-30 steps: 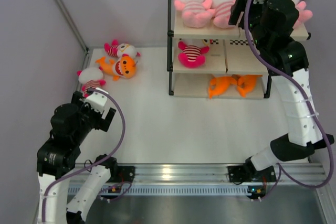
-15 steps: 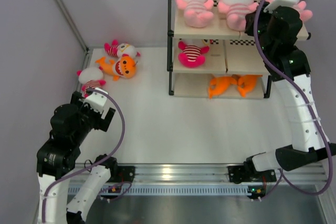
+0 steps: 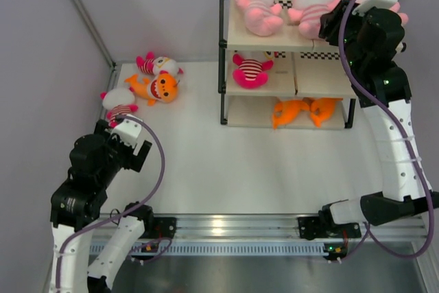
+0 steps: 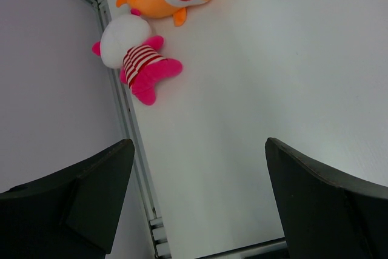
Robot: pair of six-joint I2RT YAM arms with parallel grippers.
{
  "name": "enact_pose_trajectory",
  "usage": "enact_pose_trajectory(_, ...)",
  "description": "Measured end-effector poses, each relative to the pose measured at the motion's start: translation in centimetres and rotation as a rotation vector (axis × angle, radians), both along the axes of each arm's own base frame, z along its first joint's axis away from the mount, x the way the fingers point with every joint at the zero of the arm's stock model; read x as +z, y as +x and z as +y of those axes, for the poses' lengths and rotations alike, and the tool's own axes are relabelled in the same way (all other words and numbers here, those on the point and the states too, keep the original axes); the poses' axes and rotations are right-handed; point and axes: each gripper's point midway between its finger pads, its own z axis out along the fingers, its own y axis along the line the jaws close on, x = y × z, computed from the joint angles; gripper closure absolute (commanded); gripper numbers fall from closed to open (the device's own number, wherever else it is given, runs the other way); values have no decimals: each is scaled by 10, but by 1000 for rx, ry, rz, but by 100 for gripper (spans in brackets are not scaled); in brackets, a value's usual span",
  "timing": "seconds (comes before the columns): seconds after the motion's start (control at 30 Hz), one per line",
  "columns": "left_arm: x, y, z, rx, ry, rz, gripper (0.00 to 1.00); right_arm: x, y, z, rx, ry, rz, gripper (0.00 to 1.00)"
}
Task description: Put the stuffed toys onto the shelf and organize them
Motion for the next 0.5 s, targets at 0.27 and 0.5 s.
enact_pose_trajectory(0.27, -62, 53, -2, 31, 93, 270, 6, 20, -28, -2, 38, -54, -52, 22)
enact_pose_trajectory(0.5, -114, 149, -19, 17, 130, 405, 7, 60, -91, -13, 65, -109, -193, 21)
